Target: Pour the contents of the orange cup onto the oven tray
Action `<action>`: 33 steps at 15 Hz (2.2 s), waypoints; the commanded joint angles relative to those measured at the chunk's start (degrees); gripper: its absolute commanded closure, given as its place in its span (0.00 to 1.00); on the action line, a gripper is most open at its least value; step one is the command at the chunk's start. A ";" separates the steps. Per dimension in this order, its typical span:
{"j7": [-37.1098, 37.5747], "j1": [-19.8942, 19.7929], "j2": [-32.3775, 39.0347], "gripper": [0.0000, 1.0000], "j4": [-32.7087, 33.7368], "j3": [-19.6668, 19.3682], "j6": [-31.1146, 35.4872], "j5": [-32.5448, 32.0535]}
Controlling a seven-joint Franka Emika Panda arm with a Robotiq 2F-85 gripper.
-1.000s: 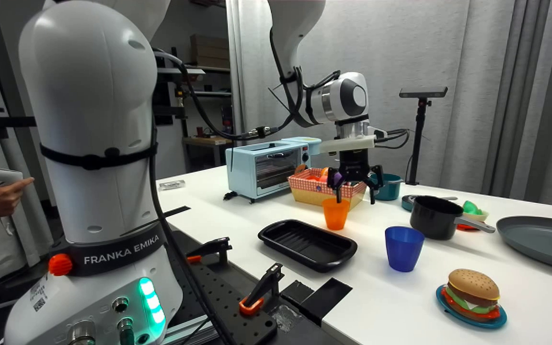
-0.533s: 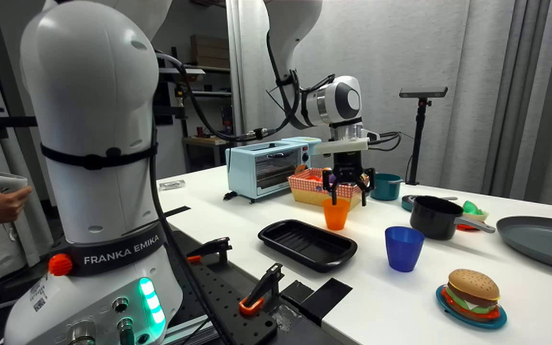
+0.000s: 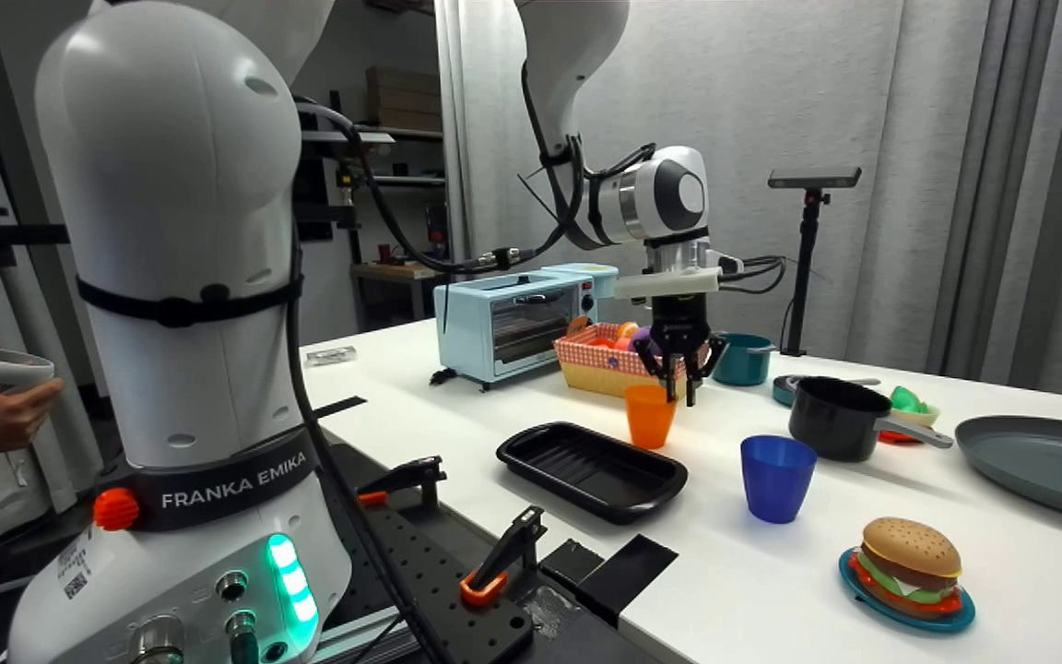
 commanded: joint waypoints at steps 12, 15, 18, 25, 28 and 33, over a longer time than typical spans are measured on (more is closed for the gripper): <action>4.90 0.79 -1.91 0.99 -1.30 -3.70 4.70 -2.98; 5.86 0.37 -3.76 0.99 -3.01 -4.35 5.10 -3.04; 6.85 0.21 -5.45 0.99 -4.60 -5.23 5.11 -3.15; 9.86 0.53 -10.46 0.99 -10.45 -6.52 5.19 -5.27; 11.38 0.64 -12.24 0.99 -13.21 -6.59 5.20 -6.72; 13.77 0.60 -15.69 0.99 -17.02 -6.62 5.38 -8.95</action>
